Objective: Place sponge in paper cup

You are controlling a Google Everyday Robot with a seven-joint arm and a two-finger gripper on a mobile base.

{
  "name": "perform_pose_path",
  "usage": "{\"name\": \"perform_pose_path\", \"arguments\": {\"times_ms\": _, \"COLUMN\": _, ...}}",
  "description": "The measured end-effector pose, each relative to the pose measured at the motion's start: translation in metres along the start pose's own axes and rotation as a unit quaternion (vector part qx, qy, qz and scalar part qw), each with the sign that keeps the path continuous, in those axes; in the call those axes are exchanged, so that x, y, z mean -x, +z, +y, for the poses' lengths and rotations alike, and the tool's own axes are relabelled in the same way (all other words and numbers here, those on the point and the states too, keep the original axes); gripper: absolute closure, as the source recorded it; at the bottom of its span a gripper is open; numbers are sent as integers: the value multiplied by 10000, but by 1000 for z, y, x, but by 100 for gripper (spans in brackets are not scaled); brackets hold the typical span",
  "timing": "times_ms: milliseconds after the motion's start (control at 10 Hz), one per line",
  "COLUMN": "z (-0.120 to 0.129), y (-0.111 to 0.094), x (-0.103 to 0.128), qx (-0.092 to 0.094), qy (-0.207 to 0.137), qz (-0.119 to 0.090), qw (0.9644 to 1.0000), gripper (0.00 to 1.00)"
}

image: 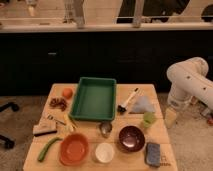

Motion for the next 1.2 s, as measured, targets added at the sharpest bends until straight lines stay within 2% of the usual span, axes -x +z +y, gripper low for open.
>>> {"name": "perform_pose_path", "arguments": {"times_ms": 100, "z": 4, "y": -5, "x": -9, "qx": 75, "qy": 350, "qz": -40, "qw": 9994, "gripper": 20}}
{"name": "perform_pose_path", "arguments": {"times_ms": 300, "z": 11, "y": -11, "x": -30, "qx": 268, "qy": 1015, "qz": -93, "qw": 9944, "gripper": 20}}
{"name": "perform_pose_path", "arguments": {"times_ms": 400, "z": 17, "y": -11, "x": -34, "qx": 330, "qy": 1144, "qz": -115, "qw": 9928, "gripper": 20}}
{"name": "perform_pose_path", "arguments": {"times_ms": 600, "z": 38, "y": -6, "x": -47, "qx": 463, "qy": 1526, "qz": -179, "qw": 9870, "gripper": 20}}
{"name": "perform_pose_path", "arguments": {"times_ms": 800, "z": 57, "y": -1, "x": -42, "qx": 518, "qy": 1640, "qz": -261, "qw": 9848, "gripper": 20}}
{"name": "perform_pose_path", "arguments": {"times_ms": 1000, "z": 73, "y": -2, "x": -38, "qx": 539, "qy": 1494, "qz": -359, "qw": 9867, "gripper": 20}}
{"name": "perform_pose_path", "arguments": {"times_ms": 1200, "z": 73, "y": -2, "x": -37, "qx": 537, "qy": 1474, "qz": -364, "qw": 9869, "gripper": 20}}
